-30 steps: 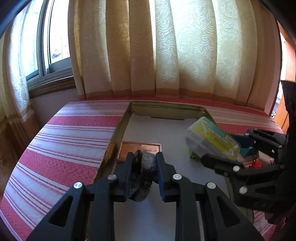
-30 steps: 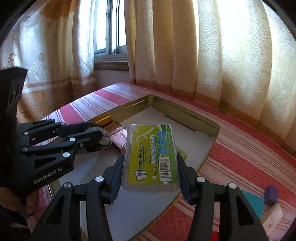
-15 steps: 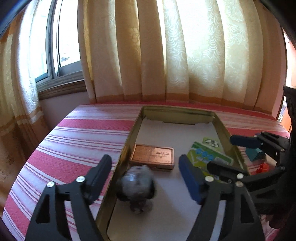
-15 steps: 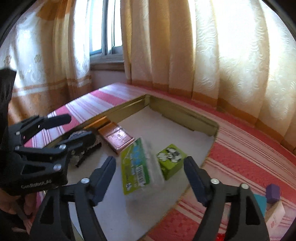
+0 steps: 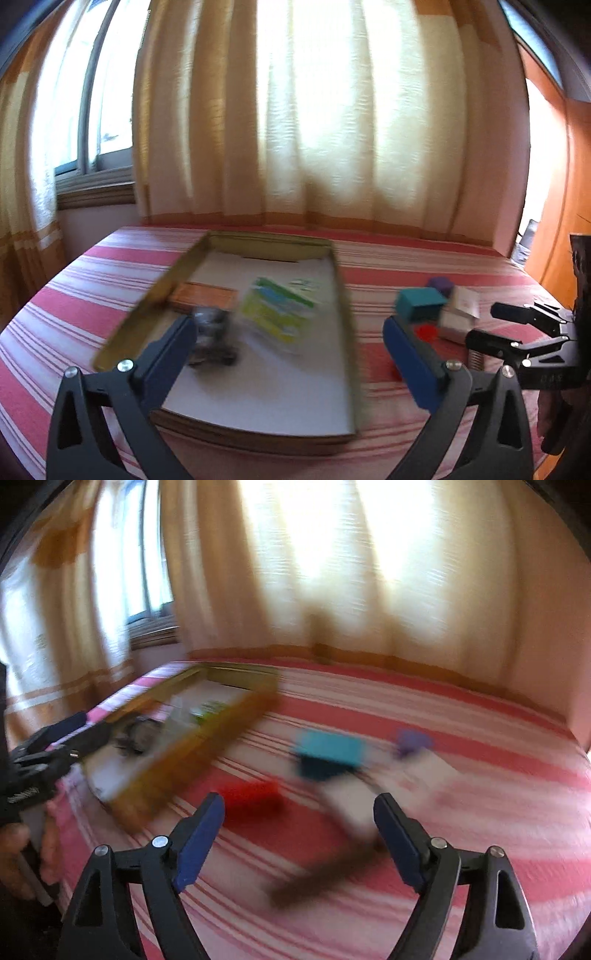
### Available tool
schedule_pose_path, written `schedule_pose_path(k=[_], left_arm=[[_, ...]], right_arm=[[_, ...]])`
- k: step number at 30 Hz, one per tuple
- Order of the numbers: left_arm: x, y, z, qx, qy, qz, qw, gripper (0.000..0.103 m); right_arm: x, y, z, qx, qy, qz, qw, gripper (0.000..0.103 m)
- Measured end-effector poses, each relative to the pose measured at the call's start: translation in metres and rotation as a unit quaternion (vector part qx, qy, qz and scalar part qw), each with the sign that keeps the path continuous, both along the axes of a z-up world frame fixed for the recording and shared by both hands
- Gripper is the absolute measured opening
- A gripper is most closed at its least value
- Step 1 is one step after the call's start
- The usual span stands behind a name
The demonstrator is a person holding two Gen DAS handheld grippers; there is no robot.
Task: Organize rigid objects
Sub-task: 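Move both open grippers back to the items on the bed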
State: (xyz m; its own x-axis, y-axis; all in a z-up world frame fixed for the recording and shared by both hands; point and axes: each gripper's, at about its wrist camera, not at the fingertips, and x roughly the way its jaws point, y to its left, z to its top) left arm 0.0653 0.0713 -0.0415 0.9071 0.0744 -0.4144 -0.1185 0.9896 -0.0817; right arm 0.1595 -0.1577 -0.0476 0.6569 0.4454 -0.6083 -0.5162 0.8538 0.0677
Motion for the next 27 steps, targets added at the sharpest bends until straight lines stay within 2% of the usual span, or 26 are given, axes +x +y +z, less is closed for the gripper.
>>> schedule_pose_path(k=[5, 7, 15, 19, 20, 21, 23, 25, 27], left_arm=[[0.008, -0.040, 0.000, 0.019, 0.002, -0.033, 0.9993, 0.102], [0.012, -0.048, -0.001, 0.024, 0.007, -0.036, 0.9991, 0.102], [0.022, -0.055, 0.000, 0.023, 0.015, -0.036, 0.9990, 0.102], [0.022, -0.052, 0.002, 0.014, 0.013, -0.038, 0.9991, 0.102], [0.022, -0.052, 0.002, 0.014, 0.014, -0.041, 0.9990, 0.102], [0.022, -0.054, 0.002, 0.013, 0.015, -0.045, 0.9988, 0.102], [0.021, -0.057, 0.003, 0.013, 0.016, -0.056, 0.9982, 0.102], [0.021, -0.063, 0.003, 0.014, 0.018, -0.072, 0.9971, 0.102], [0.022, -0.069, 0.003, 0.019, 0.021, -0.087, 0.9958, 0.102]], right_arm=[[0.005, -0.042, -0.011, 0.011, 0.044, -0.048, 0.998, 0.085], [0.008, -0.044, -0.012, 0.018, 0.053, -0.054, 0.997, 0.085], [0.022, 0.004, -0.029, -0.037, 0.098, -0.046, 0.993, 0.085], [0.020, 0.015, -0.032, -0.070, 0.094, -0.041, 0.992, 0.084], [0.019, 0.015, -0.032, -0.072, 0.095, -0.034, 0.992, 0.079], [0.019, 0.015, -0.033, -0.076, 0.096, -0.030, 0.992, 0.064], [0.015, 0.012, -0.034, -0.086, 0.092, -0.027, 0.992, 0.056], [0.012, 0.007, -0.034, -0.085, 0.091, -0.021, 0.992, 0.051], [0.009, -0.001, -0.034, -0.082, 0.090, -0.021, 0.992, 0.041]])
